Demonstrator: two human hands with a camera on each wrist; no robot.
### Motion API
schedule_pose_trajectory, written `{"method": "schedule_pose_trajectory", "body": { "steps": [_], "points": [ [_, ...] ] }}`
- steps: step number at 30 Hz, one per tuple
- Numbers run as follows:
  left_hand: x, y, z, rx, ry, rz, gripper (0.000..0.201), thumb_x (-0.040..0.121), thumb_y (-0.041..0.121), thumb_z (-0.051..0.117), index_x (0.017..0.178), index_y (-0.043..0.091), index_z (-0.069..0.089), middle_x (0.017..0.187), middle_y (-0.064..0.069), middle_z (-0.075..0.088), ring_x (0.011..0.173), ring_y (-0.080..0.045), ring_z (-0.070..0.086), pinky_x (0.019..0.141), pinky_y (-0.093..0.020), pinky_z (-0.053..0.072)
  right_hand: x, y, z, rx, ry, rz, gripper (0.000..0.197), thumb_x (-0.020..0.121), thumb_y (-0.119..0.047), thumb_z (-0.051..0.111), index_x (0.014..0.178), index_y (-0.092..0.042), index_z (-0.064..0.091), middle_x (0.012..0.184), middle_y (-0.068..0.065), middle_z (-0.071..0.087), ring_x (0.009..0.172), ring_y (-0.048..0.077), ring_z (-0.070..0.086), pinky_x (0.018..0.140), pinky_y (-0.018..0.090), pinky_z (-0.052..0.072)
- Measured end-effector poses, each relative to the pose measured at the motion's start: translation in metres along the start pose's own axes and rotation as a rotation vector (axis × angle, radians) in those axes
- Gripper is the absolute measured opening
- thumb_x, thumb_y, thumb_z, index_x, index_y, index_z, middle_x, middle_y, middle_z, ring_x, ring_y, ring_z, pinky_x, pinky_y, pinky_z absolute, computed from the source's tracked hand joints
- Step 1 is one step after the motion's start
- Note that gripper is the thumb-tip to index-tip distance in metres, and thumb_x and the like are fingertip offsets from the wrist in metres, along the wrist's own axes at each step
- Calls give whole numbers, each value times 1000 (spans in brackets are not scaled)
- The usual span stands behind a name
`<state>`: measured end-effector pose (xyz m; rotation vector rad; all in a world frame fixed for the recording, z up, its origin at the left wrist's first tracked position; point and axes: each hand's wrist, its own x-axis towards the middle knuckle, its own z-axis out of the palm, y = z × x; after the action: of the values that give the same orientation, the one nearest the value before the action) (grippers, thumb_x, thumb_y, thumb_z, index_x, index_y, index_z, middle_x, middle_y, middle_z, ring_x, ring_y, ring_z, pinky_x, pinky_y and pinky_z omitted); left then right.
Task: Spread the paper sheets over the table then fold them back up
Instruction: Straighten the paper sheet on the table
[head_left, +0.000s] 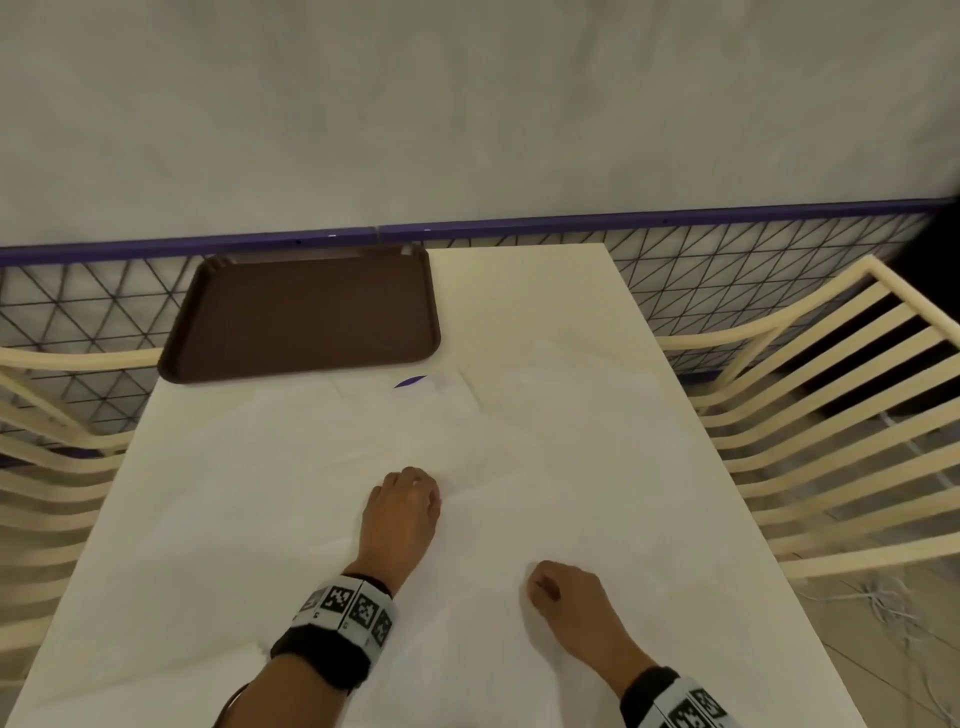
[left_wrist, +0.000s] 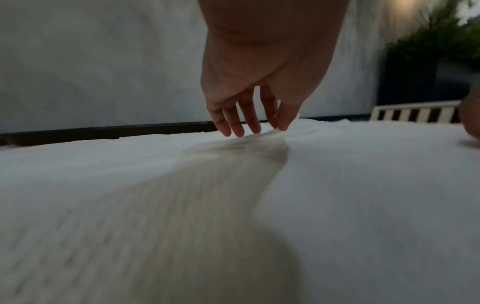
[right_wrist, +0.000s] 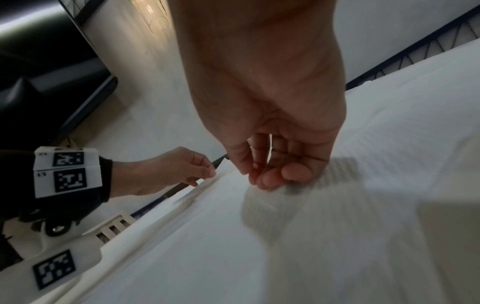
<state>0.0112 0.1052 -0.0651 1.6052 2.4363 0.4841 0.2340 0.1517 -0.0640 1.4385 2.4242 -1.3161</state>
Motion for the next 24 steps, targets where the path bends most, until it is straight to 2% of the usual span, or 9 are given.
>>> {"method": "schedule_pose_trajectory", "body": {
  "steps": [3, 5, 7, 9, 12, 14, 17, 22, 24],
  "points": [
    [2, 6, -24, -130, 9, 32, 4, 80, 9, 64, 81, 13, 64, 91, 0, 67, 83, -20, 61, 73, -32, 51, 3, -18, -17, -53, 111, -107, 15, 88, -16, 56, 91, -31, 55, 95, -3, 58, 84, 10, 50, 79, 25, 45],
    [2, 11, -49, -128, -19, 128, 6, 84, 12, 59, 87, 13, 64, 100, 3, 67, 91, -17, 61, 82, -30, 49, 8, -42, -33, -140, 216, -280, 42, 86, -20, 61, 125, -27, 47, 119, -13, 43, 110, 9, 39, 92, 21, 38],
    [0, 16, -73, -100, -20, 220, 8, 84, 13, 59, 89, 15, 66, 97, 5, 68, 89, -16, 62, 84, -29, 48, 15, -74, -53, -235, 272, -458, 62, 83, -22, 65, 138, -25, 37, 134, -13, 36, 125, 9, 29, 101, 22, 28],
    [-3, 20, -94, -65, -6, 255, 9, 86, 17, 59, 91, 17, 66, 96, 7, 68, 89, -15, 61, 84, -26, 47, 24, -105, -66, -307, 247, -569, 58, 83, -25, 66, 136, -24, 42, 140, -9, 40, 129, 11, 31, 101, 22, 23],
    [-8, 23, -112, -54, 5, 231, 10, 90, 22, 58, 94, 20, 67, 98, 7, 67, 91, -15, 58, 81, -23, 44, 37, -131, -71, -330, 148, -568, 31, 87, -28, 62, 118, -24, 60, 123, -7, 59, 116, 13, 49, 100, 26, 33],
    [-10, 23, -116, -56, -11, 202, 10, 90, 23, 58, 94, 20, 67, 98, 6, 67, 93, -15, 58, 82, -25, 45, 40, -138, -69, -278, 142, -539, 17, 87, -26, 62, 102, -22, 68, 107, -4, 67, 100, 16, 59, 91, 32, 43],
    [-16, 21, -115, -85, -58, 148, 10, 90, 22, 58, 93, 19, 66, 98, 4, 66, 93, -15, 59, 81, -25, 45, 41, -139, -61, -278, 119, -478, 10, 86, -24, 63, 89, -20, 71, 95, -4, 68, 91, 16, 60, 78, 28, 45],
    [-28, 14, -104, -162, -91, 73, 8, 91, 20, 55, 91, 20, 63, 100, 6, 67, 95, -12, 60, 80, -25, 47, 42, -132, -49, -227, 57, -424, 9, 83, -24, 68, 89, -19, 73, 97, -4, 70, 92, 15, 61, 81, 26, 46],
    [-31, 13, -99, -160, -127, 62, 8, 91, 19, 54, 92, 20, 62, 102, 6, 67, 97, -12, 60, 82, -25, 47, 39, -130, -48, -204, -8, -403, 23, 80, -28, 70, 102, -21, 70, 108, -7, 67, 100, 14, 58, 88, 27, 45]
  ]
}}
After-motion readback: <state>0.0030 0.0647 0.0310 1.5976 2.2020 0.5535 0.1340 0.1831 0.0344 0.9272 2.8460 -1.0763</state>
